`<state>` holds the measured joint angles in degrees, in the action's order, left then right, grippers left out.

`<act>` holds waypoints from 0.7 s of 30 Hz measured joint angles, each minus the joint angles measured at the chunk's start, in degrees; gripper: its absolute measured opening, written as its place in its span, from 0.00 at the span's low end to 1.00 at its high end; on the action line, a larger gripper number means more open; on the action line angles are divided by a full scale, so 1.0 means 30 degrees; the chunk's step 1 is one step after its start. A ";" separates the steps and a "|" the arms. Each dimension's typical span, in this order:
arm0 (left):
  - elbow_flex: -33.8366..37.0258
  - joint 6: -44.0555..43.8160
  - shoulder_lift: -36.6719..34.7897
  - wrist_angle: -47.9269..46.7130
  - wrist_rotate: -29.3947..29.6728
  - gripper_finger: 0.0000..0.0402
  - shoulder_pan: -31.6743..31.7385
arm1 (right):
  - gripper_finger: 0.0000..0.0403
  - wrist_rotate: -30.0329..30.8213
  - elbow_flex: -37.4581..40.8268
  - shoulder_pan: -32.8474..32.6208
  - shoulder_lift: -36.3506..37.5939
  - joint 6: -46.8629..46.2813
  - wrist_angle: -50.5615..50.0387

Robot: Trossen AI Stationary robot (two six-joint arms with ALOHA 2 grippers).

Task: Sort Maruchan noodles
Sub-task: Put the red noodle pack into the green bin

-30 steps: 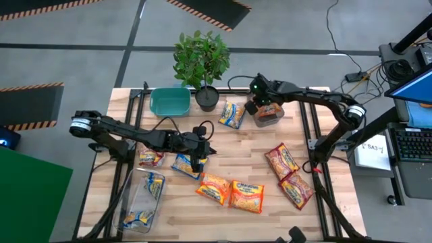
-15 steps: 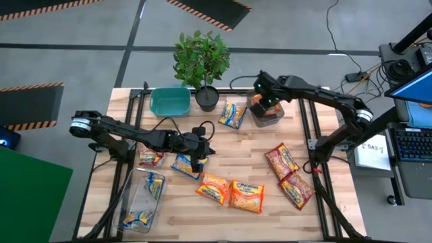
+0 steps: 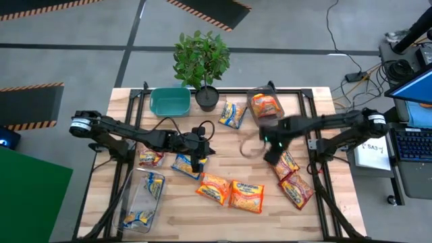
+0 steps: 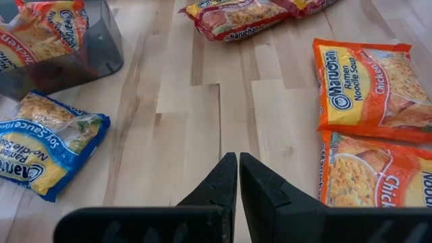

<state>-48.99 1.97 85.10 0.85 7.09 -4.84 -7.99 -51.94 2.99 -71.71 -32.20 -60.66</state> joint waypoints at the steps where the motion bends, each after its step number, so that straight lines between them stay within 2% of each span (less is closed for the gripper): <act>1: 0.0000 -0.0021 0.0000 0.0012 0.0000 0.00 0.0007 | 0.03 -0.0047 0.0659 -0.0497 -0.0085 -0.0544 -0.0009; 6: -0.0007 -0.0193 0.0000 0.0167 0.0000 0.00 0.0002 | 0.03 0.1774 0.3147 -0.1431 -0.0667 -0.3164 0.0431; 9: -0.0015 -0.0346 0.0000 0.0286 0.0000 0.00 0.0002 | 0.03 0.3257 0.3849 -0.1416 -0.0820 -0.3901 0.2542; 13: -0.0015 -0.0723 0.0000 0.0559 -0.0001 0.00 0.0000 | 0.03 0.4164 0.4232 -0.1409 -0.0822 -0.2978 0.9000; 16: -0.0015 -0.1181 0.0000 0.0918 -0.0013 0.00 0.0000 | 0.03 0.4219 0.4086 -0.1412 -0.0821 -0.1178 1.3990; 18: -0.0015 -0.1728 0.0000 0.1147 -0.0015 0.00 0.0003 | 0.03 0.4217 0.3577 -0.1416 -0.0709 -0.0113 1.5415; 21: -0.0015 -0.2818 0.0000 0.1227 -0.0015 0.00 0.0000 | 0.03 0.4150 0.2612 -0.1428 -0.0280 0.1074 1.4932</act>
<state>-49.04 -6.49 85.10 4.53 7.05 -4.84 4.46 -44.10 -1.29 -72.55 -28.97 -15.86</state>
